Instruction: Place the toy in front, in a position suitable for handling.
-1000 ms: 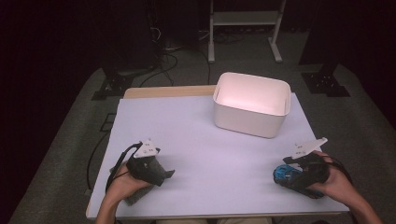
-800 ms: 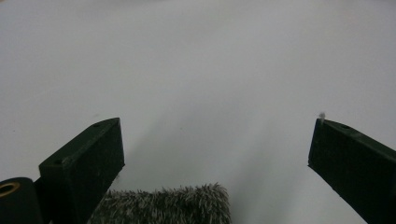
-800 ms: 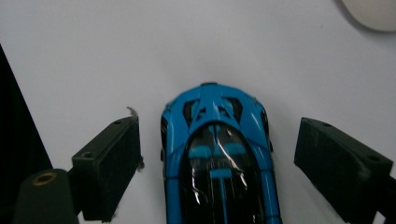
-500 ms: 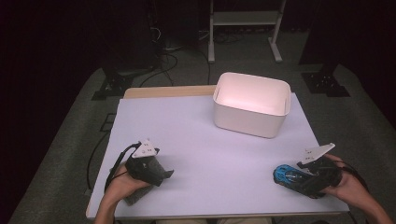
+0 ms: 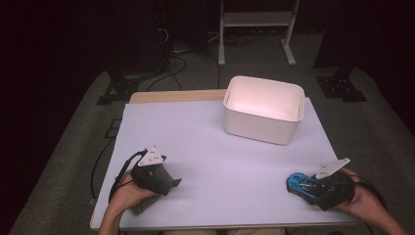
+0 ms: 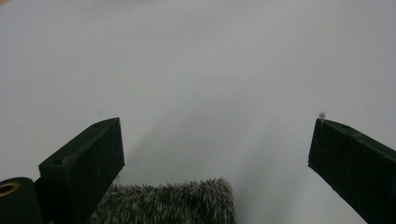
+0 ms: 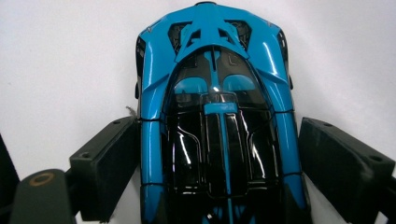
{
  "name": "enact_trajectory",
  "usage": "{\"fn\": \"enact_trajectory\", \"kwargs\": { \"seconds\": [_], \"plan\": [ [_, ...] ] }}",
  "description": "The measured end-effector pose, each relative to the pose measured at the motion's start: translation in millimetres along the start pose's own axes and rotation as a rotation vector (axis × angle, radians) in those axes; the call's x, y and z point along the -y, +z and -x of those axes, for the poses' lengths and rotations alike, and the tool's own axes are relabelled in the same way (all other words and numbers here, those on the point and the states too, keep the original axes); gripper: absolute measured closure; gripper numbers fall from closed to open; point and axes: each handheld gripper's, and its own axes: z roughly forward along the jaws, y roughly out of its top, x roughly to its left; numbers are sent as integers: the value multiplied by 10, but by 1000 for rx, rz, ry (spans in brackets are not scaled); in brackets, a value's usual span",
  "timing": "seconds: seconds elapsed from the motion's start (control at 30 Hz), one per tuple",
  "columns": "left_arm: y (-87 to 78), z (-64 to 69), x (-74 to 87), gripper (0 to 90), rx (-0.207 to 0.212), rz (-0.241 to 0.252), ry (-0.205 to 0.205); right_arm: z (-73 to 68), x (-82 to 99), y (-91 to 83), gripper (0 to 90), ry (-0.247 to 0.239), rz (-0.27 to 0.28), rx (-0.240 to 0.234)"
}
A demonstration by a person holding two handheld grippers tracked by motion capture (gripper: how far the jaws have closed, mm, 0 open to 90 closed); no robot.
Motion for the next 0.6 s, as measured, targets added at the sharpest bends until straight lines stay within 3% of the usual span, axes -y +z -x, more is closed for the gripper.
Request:
{"fn": "enact_trajectory", "kwargs": {
  "seconds": [0.13,0.2,0.47,0.6],
  "plan": [
    [5,-6,10,29,-5,-10,4,-5,-17,1,150,6,-11,6],
    [4,-9,14,29,-8,-10,2,-6,-20,-21,236,2,-8,0],
    [-67,-24,21,30,-19,12,-4,-3,-41,-39,249,-8,-18,-4],
    [-94,-44,24,30,-24,20,-11,-8,-17,-48,250,16,5,-6]
  ]
}}
